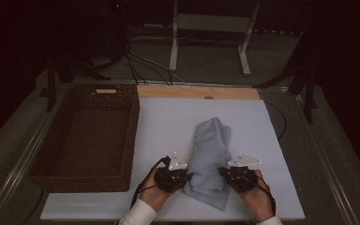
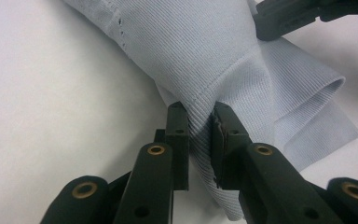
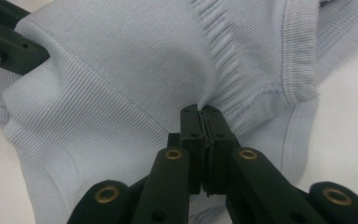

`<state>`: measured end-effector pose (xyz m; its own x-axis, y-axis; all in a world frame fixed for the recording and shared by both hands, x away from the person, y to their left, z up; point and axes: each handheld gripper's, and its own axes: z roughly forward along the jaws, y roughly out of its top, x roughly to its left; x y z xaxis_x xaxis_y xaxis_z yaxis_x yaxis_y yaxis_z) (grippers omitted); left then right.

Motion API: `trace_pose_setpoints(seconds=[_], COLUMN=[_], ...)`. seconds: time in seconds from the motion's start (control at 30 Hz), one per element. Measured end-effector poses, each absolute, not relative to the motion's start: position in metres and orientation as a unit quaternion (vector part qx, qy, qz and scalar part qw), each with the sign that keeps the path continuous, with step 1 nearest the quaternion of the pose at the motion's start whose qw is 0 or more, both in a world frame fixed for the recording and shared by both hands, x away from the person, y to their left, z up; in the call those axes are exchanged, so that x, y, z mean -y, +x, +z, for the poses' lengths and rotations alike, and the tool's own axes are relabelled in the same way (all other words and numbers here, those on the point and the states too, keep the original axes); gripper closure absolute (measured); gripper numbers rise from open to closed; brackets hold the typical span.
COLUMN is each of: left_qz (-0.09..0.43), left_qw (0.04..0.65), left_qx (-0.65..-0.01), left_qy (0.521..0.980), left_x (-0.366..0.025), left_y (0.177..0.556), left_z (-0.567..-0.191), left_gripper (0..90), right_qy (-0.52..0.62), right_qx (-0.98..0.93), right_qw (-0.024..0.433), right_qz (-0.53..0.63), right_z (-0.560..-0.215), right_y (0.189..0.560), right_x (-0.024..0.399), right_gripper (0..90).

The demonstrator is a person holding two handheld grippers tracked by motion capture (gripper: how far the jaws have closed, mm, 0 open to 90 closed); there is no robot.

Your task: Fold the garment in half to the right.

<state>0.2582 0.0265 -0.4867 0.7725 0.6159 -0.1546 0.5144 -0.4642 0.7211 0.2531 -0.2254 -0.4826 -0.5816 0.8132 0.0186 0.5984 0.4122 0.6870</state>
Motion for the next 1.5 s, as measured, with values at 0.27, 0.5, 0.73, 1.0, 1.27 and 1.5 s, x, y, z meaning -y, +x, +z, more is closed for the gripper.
trace_pose_setpoints(seconds=[0.27,0.5,0.73,1.0,1.27,1.5], left_qz=[0.049,0.032,0.026,0.02,0.031,0.035], left_qw=[0.405,0.412,0.415,0.432,0.454,0.449], left_qx=[-0.332,-0.316,-0.307,-0.305,-0.312,-0.312], left_qy=[0.85,0.854,0.856,0.848,0.834,0.837], left_x=[-0.029,-0.02,-0.018,-0.022,-0.025,-0.018], left_y=[0.246,0.236,0.233,0.235,0.241,0.248], left_z=[-0.485,-0.484,-0.483,-0.482,-0.474,-0.476], left_gripper=[79.4,76.6,73.6,60.3,42.3,42.8], right_qy=[0.415,0.416,0.417,0.414,0.406,0.393], right_qx=[-0.832,-0.833,-0.832,-0.836,-0.837,-0.844], right_qw=[0.156,0.156,0.149,0.144,0.144,0.145], right_qz=[0.333,0.331,0.334,0.329,0.338,0.335], right_z=[-0.481,-0.475,-0.472,-0.472,-0.468,-0.466], right_y=[0.253,0.245,0.232,0.22,0.207,0.2], right_x=[0.221,0.233,0.242,0.248,0.252,0.253], right_gripper=[88.6,88.8,89.0,89.2,89.1,89.2])
